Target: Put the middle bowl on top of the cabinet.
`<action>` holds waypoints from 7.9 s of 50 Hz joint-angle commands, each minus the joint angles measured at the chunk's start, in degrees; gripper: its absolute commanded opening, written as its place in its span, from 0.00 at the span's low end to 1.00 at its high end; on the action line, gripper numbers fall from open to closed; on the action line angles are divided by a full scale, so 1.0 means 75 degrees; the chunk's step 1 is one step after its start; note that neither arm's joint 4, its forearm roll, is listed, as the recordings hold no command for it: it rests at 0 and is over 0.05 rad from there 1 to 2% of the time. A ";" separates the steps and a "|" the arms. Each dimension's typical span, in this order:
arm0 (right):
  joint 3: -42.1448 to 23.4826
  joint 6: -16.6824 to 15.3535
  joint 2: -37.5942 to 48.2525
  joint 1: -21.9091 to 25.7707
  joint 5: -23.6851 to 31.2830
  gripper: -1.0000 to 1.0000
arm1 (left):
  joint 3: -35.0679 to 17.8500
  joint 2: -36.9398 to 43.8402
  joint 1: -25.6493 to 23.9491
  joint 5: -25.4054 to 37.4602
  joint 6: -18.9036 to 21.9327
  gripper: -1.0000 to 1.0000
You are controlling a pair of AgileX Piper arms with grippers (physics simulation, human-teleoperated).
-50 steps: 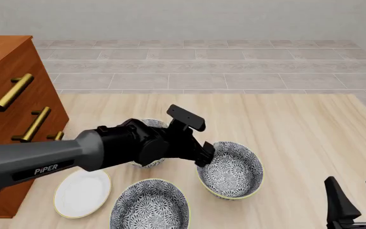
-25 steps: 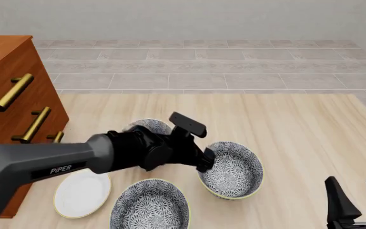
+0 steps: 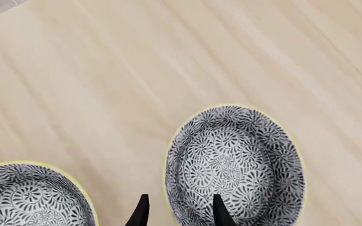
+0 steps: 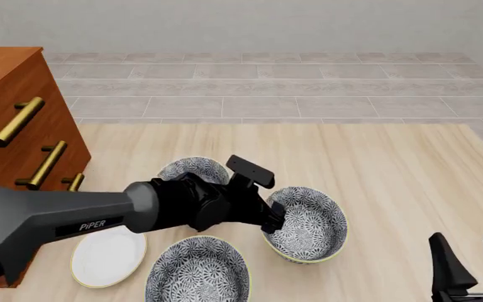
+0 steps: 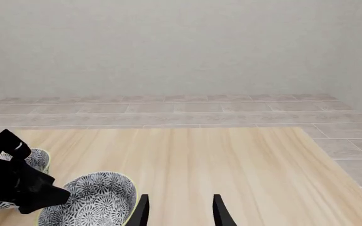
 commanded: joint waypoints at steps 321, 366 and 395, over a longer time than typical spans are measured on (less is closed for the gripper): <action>0.0012 -0.0226 0.0319 0.0079 -0.0173 1.00 | -0.5133 -0.3799 0.8853 0.8162 -0.3870 0.00; 0.0013 -0.0259 0.0337 0.0060 -0.0186 1.00 | -0.5179 -0.3244 1.1108 0.8162 -0.3591 0.00; 0.0009 -0.0266 0.0314 0.0072 -0.0162 1.00 | -0.4971 -0.3192 1.1414 0.8162 -0.3495 0.00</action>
